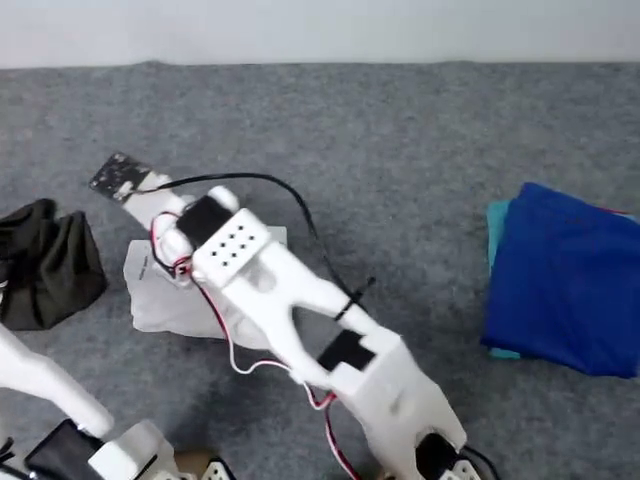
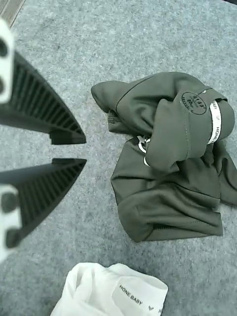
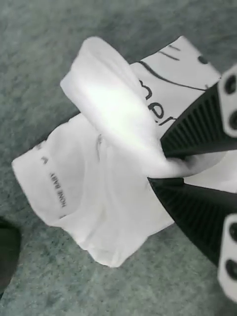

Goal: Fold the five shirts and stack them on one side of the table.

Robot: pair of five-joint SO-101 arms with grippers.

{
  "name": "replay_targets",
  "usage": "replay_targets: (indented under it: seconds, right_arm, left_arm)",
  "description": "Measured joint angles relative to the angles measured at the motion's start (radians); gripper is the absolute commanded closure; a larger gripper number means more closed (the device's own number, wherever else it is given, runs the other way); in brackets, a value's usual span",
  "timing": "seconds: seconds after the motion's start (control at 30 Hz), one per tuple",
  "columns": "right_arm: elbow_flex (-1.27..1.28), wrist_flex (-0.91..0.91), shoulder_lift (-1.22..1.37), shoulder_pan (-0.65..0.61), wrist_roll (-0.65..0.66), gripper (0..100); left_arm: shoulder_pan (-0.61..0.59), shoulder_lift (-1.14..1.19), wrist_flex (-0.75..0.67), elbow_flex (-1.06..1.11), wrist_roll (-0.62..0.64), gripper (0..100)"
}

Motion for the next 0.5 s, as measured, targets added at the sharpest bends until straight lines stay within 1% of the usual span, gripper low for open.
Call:
replay_targets:
  seconds: [0.13, 0.2, 0.4, 0.5]
  right_arm:
    - [-0.149, 0.031, 0.098, -0.012, 0.0, 80.5]
    - [-0.218, 0.037, 0.132, -0.029, -0.02, 78.6]
    - [-0.399, 0.048, 0.153, -0.097, -0.041, 81.3]
    - [-0.451, 0.11, 0.153, -0.098, -0.04, 87.9]
  left_arm:
    - [0.0, 0.0, 0.0, 0.0, 0.0, 94]
    - [0.0, 0.0, 0.0, 0.0, 0.0, 94]
    - [0.0, 0.0, 0.0, 0.0, 0.0, 94]
    - [0.0, 0.0, 0.0, 0.0, 0.0, 94]
